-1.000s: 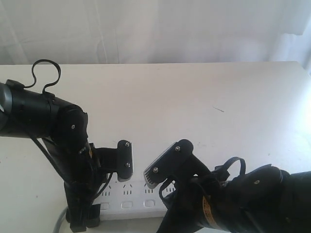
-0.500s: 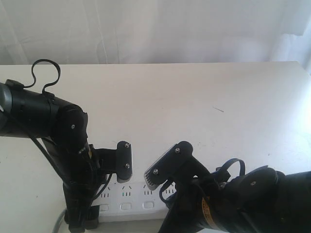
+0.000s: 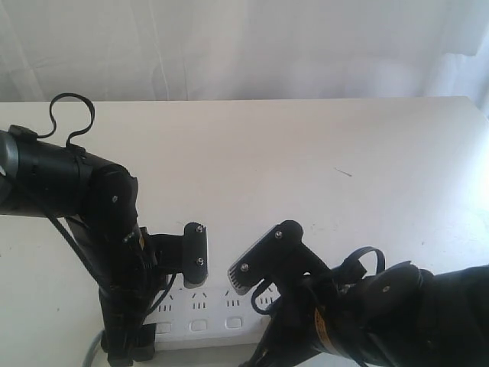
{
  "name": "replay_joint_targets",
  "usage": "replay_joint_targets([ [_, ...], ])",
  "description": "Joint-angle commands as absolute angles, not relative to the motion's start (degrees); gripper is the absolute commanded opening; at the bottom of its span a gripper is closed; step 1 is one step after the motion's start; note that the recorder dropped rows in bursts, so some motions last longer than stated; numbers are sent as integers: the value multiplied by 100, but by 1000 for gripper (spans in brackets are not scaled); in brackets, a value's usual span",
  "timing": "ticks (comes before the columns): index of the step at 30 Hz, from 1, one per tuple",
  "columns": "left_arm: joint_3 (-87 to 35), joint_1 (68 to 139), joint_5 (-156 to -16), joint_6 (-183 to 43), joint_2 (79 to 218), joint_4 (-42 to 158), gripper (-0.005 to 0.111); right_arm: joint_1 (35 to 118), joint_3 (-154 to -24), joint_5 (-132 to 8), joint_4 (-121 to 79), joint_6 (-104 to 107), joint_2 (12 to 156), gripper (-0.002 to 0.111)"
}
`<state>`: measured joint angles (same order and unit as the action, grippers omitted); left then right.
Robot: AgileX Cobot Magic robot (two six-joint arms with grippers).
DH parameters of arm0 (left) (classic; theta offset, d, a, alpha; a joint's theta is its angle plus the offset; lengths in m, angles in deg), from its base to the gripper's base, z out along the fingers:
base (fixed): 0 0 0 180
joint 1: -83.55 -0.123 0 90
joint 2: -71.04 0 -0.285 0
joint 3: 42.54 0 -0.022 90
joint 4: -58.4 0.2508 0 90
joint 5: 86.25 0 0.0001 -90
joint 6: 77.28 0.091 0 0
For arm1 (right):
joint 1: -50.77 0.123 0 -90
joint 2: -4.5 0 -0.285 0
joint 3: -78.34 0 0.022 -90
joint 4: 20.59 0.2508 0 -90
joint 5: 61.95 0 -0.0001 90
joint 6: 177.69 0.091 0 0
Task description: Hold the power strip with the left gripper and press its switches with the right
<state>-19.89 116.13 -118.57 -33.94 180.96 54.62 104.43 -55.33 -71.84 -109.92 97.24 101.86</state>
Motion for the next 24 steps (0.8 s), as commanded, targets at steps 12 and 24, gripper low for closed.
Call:
replay_joint_targets([
  [12,-1811,11650,-12538,-3358,18319,5139,1,10443,-5720,-6989,-11030,9750,10392,0],
  [24,-1811,11650,-12518,-3358,18319,5127,1,10443,-5720,-6635,-11012,9750,10584,0],
])
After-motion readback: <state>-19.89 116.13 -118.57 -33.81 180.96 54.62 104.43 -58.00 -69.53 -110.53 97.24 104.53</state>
